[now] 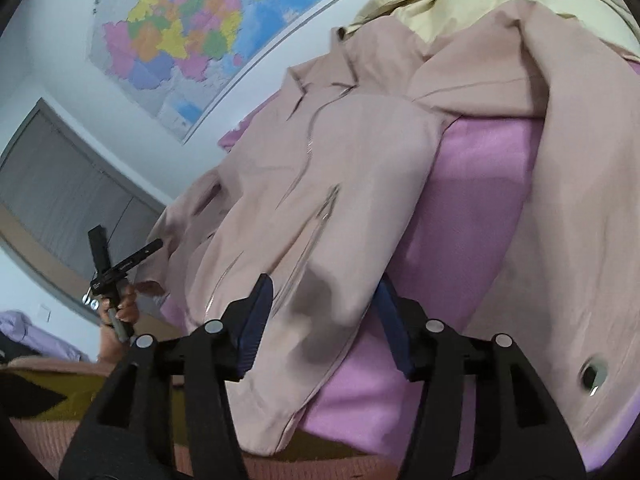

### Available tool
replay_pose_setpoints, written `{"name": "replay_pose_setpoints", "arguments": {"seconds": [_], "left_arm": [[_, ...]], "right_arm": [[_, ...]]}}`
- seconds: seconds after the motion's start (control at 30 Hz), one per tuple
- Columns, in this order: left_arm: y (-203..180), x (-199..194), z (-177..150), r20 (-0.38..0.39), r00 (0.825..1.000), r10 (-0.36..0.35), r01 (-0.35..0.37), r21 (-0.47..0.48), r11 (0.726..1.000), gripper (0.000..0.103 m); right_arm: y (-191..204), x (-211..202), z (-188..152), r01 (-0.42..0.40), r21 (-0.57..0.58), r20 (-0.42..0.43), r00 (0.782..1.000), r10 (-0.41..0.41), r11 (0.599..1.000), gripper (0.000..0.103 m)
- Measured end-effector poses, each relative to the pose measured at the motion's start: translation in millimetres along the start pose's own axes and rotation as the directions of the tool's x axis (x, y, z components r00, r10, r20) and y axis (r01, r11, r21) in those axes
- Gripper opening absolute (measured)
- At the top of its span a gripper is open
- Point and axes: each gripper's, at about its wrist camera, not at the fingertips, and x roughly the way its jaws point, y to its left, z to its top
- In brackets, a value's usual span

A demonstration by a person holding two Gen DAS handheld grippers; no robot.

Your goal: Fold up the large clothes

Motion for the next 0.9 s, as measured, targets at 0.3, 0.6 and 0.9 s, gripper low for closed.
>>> {"name": "replay_pose_setpoints", "arguments": {"seconds": [0.3, 0.6, 0.9], "left_arm": [[-6.0, 41.9, -33.3, -0.128, 0.989, -0.078, 0.079, 0.003, 0.997, 0.087], [-26.2, 3.8, -18.1, -0.123, 0.927, -0.353, 0.344, -0.09, 0.935, 0.005], [-44.6, 1.6, -37.3, -0.249, 0.92, -0.302, 0.297, -0.056, 0.953, 0.013]], "right_arm": [[19.8, 26.5, -19.8, -0.017, -0.059, -0.052, 0.999, 0.014, 0.998, 0.058], [28.0, -32.1, 23.1, -0.232, 0.034, 0.138, 0.964, 0.225, 0.972, 0.006], [16.9, -30.2, 22.3, -0.027, 0.019, 0.027, 0.999, 0.027, 0.999, 0.009]]}}
